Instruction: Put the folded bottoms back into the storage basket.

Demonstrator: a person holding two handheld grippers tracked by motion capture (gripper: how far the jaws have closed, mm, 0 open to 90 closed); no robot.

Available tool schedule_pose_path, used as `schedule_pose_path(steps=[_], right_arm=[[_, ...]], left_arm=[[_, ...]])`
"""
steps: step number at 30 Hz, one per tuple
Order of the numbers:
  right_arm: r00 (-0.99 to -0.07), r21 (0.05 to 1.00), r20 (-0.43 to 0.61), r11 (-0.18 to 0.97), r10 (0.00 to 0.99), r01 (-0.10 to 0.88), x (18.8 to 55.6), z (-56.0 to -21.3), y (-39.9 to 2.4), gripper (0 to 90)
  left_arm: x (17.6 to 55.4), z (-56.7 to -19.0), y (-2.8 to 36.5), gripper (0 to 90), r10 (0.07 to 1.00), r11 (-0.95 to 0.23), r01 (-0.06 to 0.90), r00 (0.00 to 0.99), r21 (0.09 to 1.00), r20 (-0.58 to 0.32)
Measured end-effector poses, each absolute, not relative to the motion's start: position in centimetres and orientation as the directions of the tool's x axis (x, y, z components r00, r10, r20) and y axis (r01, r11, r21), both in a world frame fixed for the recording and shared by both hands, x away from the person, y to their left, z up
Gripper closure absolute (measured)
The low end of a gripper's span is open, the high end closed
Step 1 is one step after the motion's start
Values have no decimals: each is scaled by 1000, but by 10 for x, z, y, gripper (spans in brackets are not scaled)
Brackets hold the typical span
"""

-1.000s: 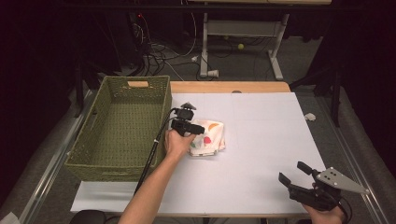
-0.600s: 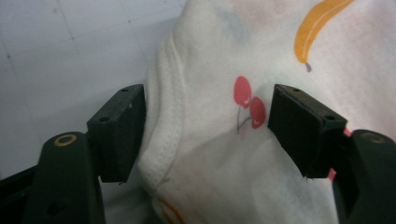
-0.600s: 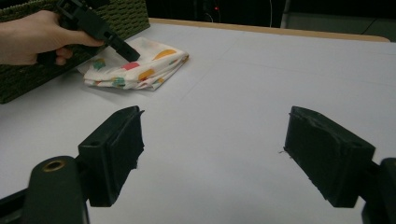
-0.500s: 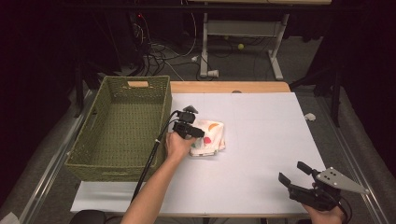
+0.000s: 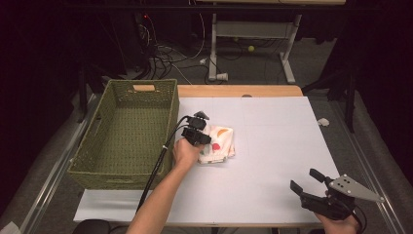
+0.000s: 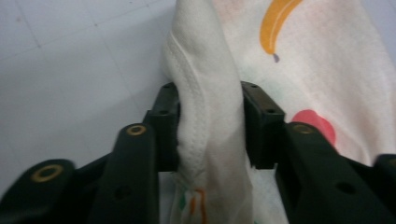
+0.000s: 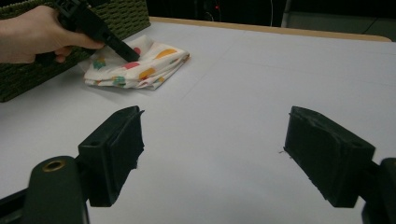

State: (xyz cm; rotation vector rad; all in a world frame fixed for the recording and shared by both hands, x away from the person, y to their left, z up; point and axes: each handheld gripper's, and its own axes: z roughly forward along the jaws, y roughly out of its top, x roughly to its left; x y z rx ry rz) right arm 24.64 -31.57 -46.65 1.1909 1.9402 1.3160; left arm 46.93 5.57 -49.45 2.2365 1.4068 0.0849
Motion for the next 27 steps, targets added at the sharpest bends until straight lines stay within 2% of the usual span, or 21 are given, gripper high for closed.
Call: schedule_pose_path(steps=[6, 17, 27], right_arm=[[-488, 913, 63, 147, 870, 381, 246, -467, -316, 201], [-490, 913, 65, 147, 869, 380, 246, -467, -316, 201], [-488, 912, 66, 145, 871, 384, 247, -467, -316, 202]], left_arm=[[469, -492, 56, 740, 850, -360, 824, 483, 437, -211], [459, -465, 47, 753, 817, -360, 781, 528, 511, -231], [452, -448, 47, 759, 784, -363, 759, 562, 540, -264]])
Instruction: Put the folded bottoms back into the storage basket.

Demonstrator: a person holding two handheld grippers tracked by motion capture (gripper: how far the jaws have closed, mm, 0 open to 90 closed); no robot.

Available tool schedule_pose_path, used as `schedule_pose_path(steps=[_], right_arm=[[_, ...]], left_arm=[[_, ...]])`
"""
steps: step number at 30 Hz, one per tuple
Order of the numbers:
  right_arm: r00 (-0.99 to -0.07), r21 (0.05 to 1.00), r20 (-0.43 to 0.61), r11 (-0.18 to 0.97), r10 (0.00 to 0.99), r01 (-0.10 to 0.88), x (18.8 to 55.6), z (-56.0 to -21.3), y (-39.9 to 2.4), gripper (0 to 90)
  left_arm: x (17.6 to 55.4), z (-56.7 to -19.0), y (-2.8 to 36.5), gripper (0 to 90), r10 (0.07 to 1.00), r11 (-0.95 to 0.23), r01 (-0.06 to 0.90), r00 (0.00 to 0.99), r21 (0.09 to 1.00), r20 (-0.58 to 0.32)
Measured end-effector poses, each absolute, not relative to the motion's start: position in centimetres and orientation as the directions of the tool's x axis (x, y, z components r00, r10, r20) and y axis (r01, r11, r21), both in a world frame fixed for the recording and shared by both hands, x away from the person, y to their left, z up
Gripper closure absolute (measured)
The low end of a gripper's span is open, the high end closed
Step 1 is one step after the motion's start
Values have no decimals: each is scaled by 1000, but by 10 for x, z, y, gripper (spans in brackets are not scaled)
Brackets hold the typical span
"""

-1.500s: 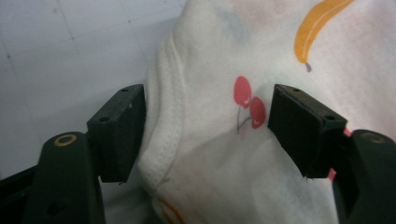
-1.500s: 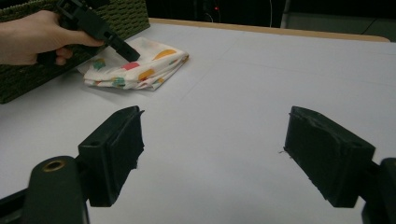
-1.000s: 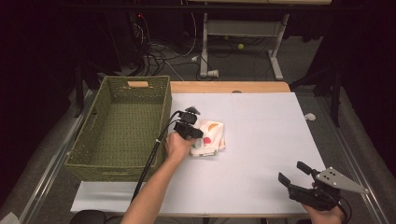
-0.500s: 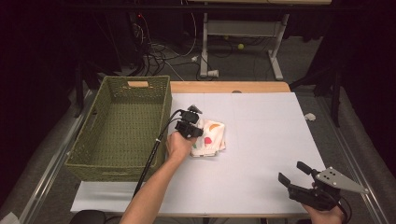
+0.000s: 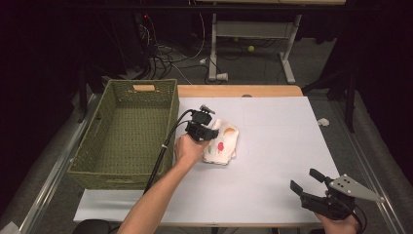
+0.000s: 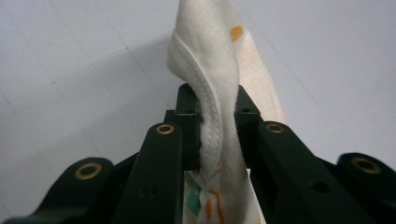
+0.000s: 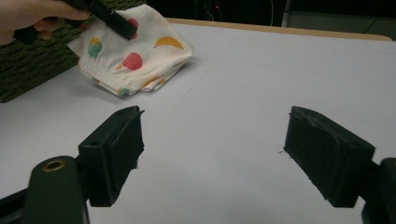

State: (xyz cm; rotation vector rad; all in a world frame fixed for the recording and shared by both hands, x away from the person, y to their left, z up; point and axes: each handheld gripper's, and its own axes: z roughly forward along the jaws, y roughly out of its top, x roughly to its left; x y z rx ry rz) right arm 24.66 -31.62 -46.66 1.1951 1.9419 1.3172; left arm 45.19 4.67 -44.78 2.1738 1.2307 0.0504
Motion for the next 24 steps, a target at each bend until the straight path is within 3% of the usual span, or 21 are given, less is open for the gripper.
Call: schedule_pose_path(steps=[15, 24], right_arm=[[-485, 912, 68, 142, 872, 384, 247, -467, -317, 202], [-485, 914, 69, 140, 872, 382, 246, -466, -317, 202]], left_arm=[[442, -425, 51, 761, 725, -356, 734, 607, 578, -325], [434, -414, 57, 760, 710, -377, 707, 635, 598, -304]])
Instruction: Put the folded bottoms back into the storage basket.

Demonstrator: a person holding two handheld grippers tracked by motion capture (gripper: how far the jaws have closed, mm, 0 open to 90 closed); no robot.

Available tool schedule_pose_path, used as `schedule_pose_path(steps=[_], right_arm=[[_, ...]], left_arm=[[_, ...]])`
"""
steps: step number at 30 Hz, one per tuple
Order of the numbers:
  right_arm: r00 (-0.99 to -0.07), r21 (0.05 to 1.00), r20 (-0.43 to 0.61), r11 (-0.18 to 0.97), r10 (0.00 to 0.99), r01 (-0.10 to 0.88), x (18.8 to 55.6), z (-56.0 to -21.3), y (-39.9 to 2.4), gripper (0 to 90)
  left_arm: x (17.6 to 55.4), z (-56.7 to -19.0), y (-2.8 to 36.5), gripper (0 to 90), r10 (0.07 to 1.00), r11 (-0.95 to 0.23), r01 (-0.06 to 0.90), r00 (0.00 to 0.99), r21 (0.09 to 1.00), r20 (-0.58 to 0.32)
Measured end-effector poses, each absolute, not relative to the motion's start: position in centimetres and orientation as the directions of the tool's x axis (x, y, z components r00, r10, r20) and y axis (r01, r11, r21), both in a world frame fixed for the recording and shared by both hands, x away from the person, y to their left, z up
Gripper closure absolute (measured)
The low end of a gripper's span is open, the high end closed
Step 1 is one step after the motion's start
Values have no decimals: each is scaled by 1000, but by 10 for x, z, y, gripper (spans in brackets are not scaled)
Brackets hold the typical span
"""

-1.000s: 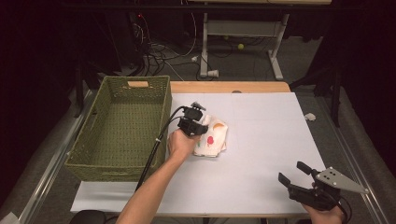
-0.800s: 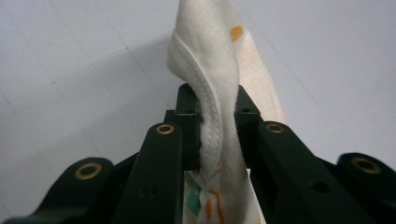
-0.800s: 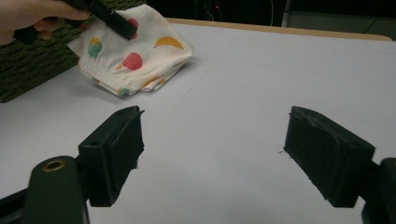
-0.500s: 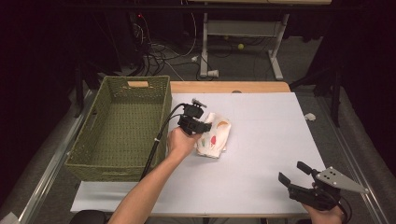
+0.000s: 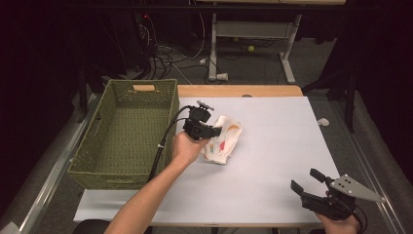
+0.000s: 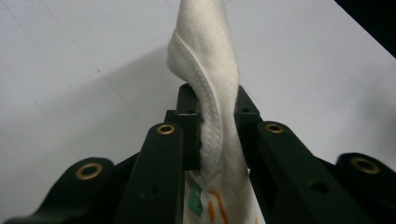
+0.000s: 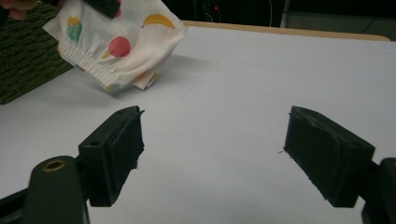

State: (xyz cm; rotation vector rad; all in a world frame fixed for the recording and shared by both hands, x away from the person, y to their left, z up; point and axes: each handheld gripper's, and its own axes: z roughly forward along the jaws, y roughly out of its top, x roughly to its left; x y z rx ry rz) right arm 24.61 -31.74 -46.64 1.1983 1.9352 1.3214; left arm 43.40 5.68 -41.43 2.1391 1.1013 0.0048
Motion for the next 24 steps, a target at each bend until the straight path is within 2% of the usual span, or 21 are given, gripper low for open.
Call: schedule_pose_path(steps=[24], right_arm=[[-485, 914, 70, 138, 872, 381, 246, -466, -318, 202]], left_arm=[[412, -389, 68, 760, 647, -387, 661, 692, 643, -322]])
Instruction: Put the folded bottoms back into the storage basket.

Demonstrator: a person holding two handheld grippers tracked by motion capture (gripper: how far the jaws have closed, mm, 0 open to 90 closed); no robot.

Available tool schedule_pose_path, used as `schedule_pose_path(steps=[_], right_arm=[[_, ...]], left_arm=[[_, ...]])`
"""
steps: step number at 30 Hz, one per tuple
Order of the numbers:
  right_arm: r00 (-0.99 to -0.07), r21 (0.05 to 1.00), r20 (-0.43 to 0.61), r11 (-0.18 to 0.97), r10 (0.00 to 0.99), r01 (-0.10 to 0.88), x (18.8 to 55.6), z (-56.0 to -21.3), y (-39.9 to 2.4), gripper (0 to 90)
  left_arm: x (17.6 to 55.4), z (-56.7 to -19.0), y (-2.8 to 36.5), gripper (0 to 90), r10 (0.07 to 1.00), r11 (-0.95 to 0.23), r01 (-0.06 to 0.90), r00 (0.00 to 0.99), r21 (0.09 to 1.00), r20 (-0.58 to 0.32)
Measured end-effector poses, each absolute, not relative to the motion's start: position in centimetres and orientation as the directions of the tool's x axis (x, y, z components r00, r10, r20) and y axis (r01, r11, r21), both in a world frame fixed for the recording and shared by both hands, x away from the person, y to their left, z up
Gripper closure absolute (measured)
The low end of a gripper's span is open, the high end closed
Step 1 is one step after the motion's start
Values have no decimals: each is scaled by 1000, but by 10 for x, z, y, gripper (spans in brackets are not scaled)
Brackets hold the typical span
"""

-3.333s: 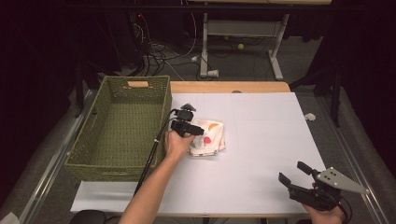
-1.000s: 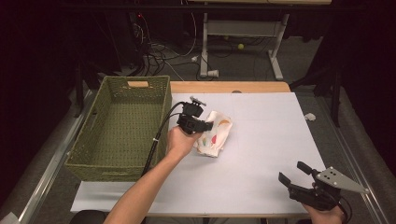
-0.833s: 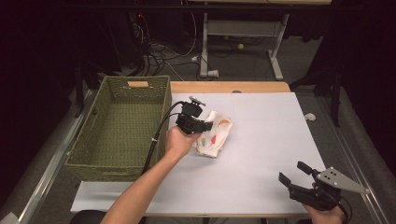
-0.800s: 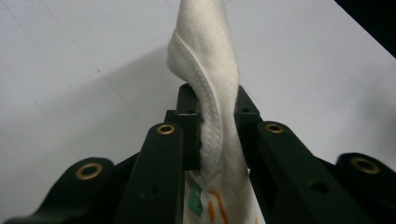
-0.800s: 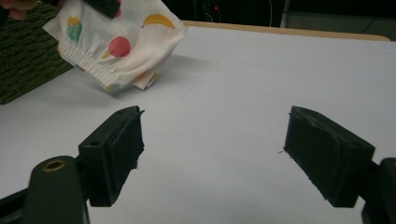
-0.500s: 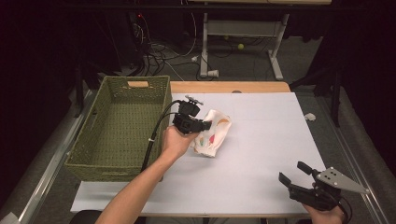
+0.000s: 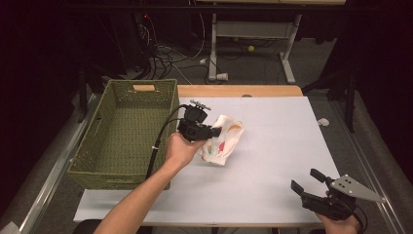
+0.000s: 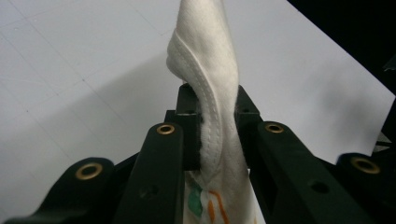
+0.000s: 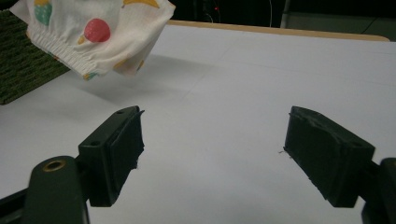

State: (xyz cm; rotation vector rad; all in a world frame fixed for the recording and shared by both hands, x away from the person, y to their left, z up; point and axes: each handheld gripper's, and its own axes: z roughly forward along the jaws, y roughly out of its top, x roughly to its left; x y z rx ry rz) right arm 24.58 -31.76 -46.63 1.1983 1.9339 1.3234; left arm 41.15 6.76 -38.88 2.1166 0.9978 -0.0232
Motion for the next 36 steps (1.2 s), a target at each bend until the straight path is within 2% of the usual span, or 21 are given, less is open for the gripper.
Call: schedule_pose_path(steps=[36], right_arm=[[-484, 913, 70, 139, 872, 383, 246, -466, -318, 201]], left_arm=[[393, -365, 107, 759, 633, -326, 642, 693, 694, -344]])
